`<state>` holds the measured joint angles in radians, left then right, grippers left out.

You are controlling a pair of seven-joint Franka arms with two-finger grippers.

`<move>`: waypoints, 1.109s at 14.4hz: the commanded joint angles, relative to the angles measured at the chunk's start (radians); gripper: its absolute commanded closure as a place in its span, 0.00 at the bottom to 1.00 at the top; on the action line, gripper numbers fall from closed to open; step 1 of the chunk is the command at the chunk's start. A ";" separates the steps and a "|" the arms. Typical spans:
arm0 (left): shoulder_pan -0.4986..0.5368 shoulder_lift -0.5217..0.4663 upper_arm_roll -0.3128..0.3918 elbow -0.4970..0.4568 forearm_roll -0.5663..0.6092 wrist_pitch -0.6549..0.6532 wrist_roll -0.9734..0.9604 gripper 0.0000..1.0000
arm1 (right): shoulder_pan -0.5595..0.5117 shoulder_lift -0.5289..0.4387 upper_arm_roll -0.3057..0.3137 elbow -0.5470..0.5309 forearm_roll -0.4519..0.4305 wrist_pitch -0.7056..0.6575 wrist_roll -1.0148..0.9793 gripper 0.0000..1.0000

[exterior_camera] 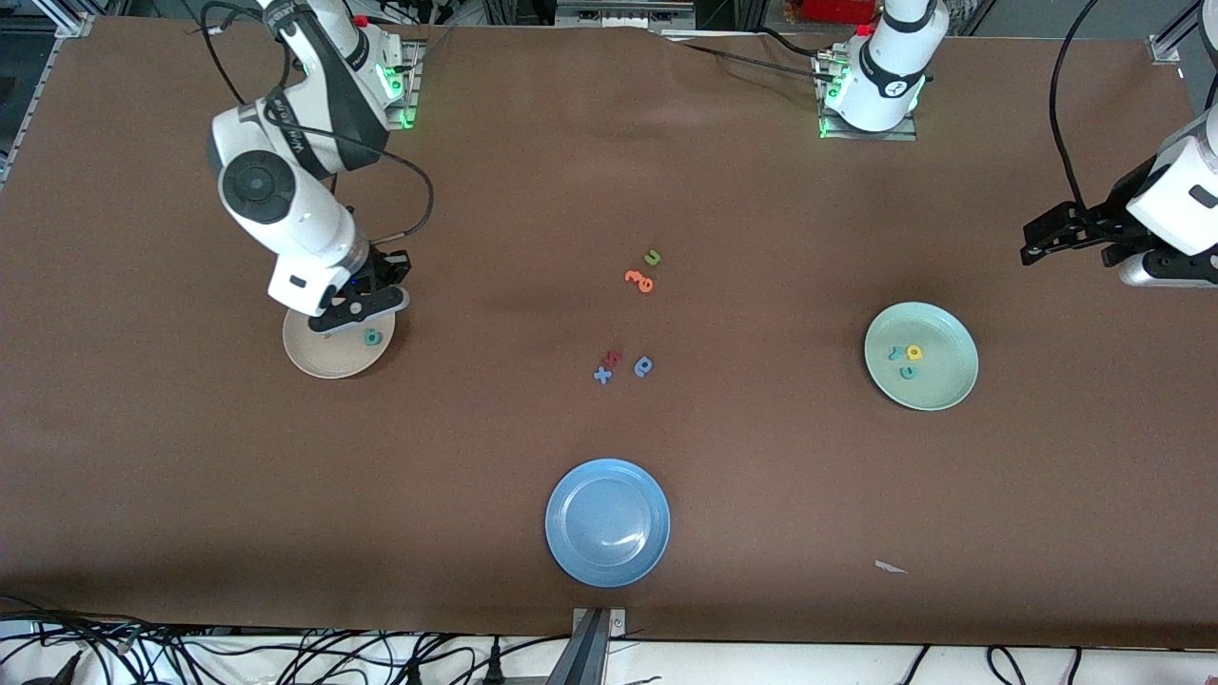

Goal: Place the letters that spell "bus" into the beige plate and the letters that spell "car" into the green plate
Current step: 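Carry the yellow s to the beige plate and open the right gripper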

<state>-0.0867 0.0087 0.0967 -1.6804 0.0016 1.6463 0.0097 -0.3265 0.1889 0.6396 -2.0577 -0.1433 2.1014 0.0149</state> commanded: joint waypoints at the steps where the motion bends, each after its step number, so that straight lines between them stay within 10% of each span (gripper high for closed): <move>1: 0.001 -0.010 0.006 -0.004 -0.012 0.003 0.027 0.00 | -0.092 -0.009 0.009 -0.002 0.025 -0.009 -0.126 1.00; 7: -0.004 -0.009 0.006 -0.005 -0.012 0.003 0.026 0.00 | -0.166 0.023 0.006 -0.074 0.063 0.150 -0.204 1.00; 8: -0.004 -0.007 0.006 -0.005 -0.012 0.004 0.026 0.00 | -0.167 0.024 0.006 -0.076 0.063 0.155 -0.204 0.90; 10: -0.004 -0.007 0.006 -0.005 -0.012 0.004 0.027 0.00 | -0.169 0.024 0.006 -0.076 0.063 0.160 -0.204 0.01; 16: -0.004 -0.007 0.004 -0.007 -0.012 0.004 0.027 0.00 | -0.172 0.010 0.005 -0.064 0.063 0.155 -0.202 0.00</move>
<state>-0.0871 0.0087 0.0971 -1.6804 0.0016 1.6471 0.0123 -0.4830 0.2203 0.6357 -2.1201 -0.1028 2.2585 -0.1642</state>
